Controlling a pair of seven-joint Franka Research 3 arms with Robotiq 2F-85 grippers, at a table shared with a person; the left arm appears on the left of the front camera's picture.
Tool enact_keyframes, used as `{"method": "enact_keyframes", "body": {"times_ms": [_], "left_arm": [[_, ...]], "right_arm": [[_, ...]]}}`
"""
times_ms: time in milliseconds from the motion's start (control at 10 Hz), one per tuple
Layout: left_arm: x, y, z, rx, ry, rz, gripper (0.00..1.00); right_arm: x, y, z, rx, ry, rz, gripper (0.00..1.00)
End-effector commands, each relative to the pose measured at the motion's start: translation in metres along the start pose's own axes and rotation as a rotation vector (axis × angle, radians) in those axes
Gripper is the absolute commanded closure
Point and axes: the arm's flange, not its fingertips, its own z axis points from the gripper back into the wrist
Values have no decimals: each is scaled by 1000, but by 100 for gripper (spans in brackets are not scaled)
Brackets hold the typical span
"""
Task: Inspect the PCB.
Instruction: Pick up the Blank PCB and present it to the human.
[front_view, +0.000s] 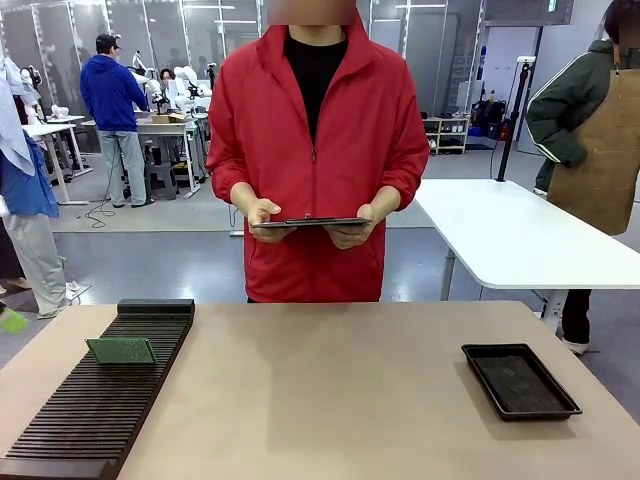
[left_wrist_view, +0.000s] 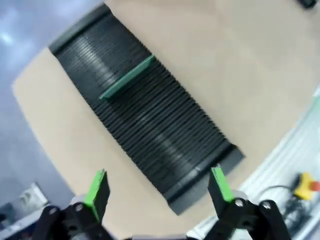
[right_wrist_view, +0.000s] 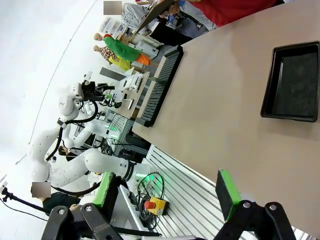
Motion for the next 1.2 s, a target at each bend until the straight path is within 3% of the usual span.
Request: {"method": "enact_keyframes", "body": {"times_ms": [0,200,900,1100], "left_arm": [[14,13,-33,72,110,-99,0],[24,8,-50,62,163,-165,0],[19,4,-60,21,161,-202,0],[36,6,-79,89,183,-459,0]], "right_arm": [[1,1,1,10,-10,9,0],[1,1,1,10,-10,9,0],[1,1,1,10,-10,9,0],[1,1,1,10,-10,9,0]]}}
